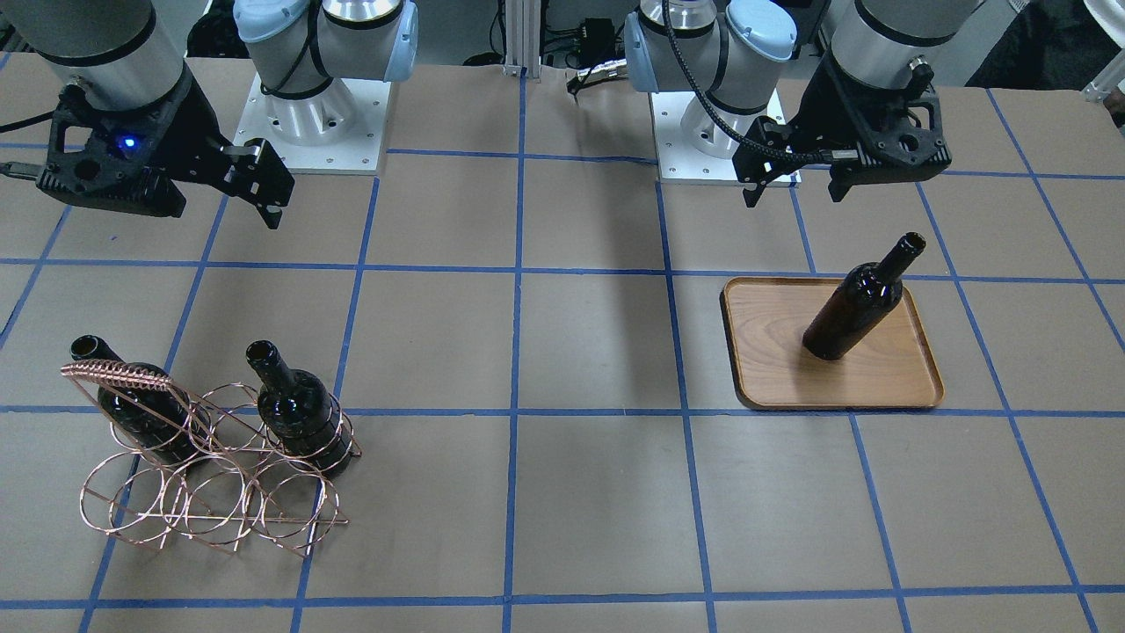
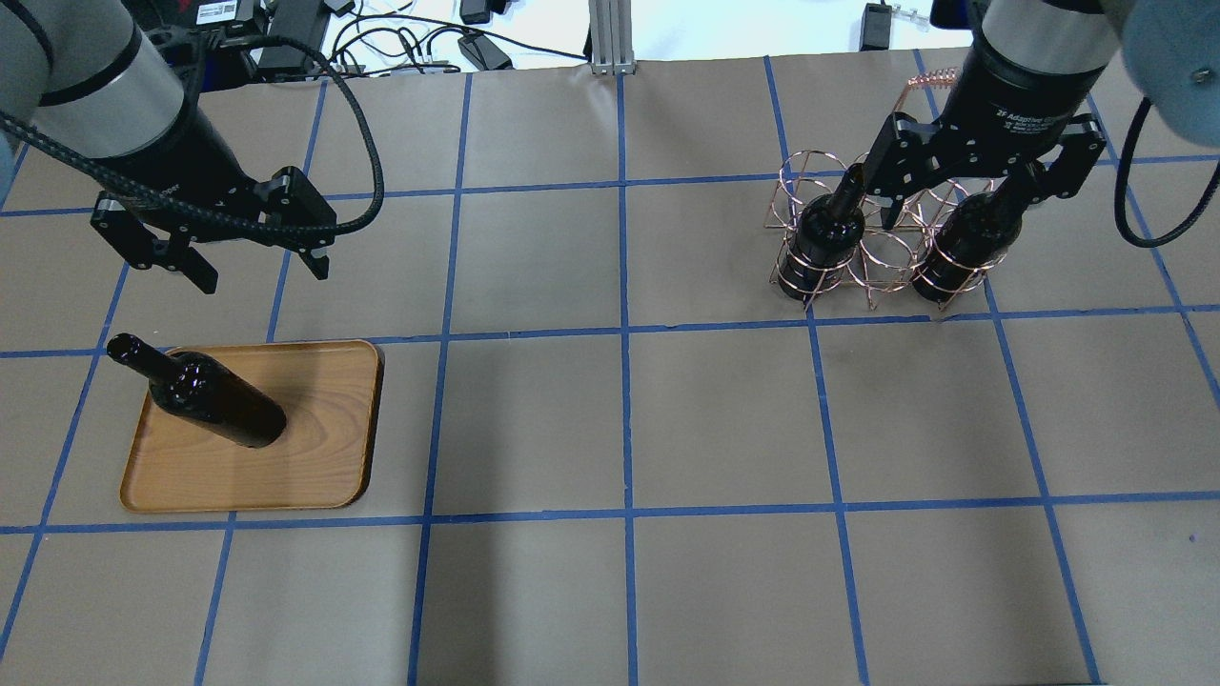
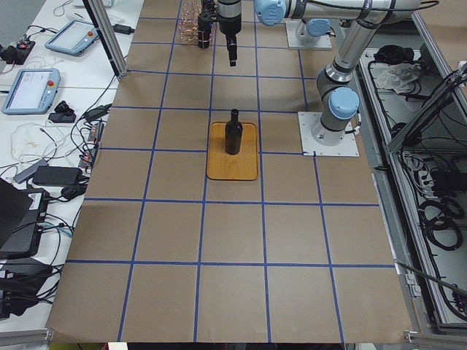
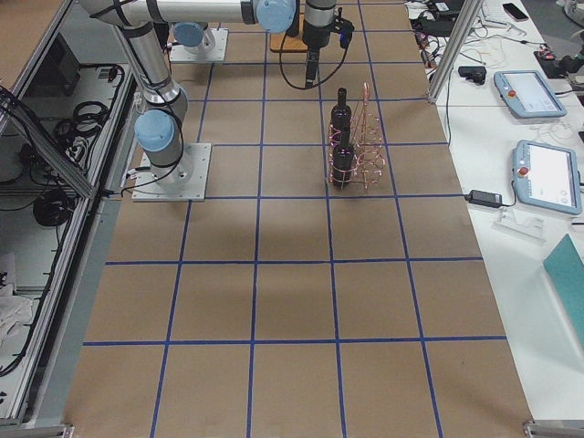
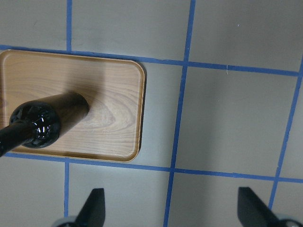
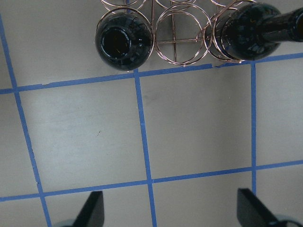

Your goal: Take wine from basket and place on tray

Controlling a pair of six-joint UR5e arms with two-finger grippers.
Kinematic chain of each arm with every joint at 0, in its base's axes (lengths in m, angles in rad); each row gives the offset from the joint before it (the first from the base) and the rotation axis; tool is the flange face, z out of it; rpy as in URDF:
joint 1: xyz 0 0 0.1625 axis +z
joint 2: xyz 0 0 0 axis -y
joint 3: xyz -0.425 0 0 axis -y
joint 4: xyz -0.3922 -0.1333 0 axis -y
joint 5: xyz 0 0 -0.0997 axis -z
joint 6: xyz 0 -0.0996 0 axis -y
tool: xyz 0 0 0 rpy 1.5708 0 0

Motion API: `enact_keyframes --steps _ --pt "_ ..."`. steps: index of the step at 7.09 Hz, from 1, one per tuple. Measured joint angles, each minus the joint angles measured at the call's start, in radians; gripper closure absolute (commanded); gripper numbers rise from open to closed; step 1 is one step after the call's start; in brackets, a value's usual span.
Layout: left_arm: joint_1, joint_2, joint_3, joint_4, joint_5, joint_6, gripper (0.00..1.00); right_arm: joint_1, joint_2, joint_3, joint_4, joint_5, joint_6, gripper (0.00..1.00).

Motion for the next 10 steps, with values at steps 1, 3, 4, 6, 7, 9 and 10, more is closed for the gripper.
enact_keyframes --steps 1,3,4,6,7,9,10 --pt "-0.004 -0.006 0.001 0.030 -0.002 -0.001 0.00 0.000 0.000 0.000 0.000 0.000 0.000 0.00" --pt "-0.005 -0.035 0.029 0.121 -0.007 0.001 0.00 0.000 0.000 0.000 0.000 -0.001 0.002 0.00" --pt "-0.005 -0.063 0.072 0.133 -0.015 0.002 0.00 0.000 0.000 0.000 0.000 -0.001 0.002 0.00" --pt "-0.012 -0.100 0.122 0.115 -0.023 0.002 0.00 0.000 0.000 0.000 -0.001 -0.001 0.002 0.00" --pt "-0.017 -0.104 0.126 0.112 -0.024 0.000 0.00 0.000 0.000 0.000 -0.001 -0.001 0.002 0.00" --pt "-0.022 -0.105 0.126 0.109 -0.023 -0.001 0.00 0.000 0.000 0.000 0.000 -0.001 0.002 0.00" --pt "-0.023 -0.106 0.126 0.108 -0.023 -0.001 0.00 0.000 0.000 0.000 0.000 -0.001 0.002 0.00"
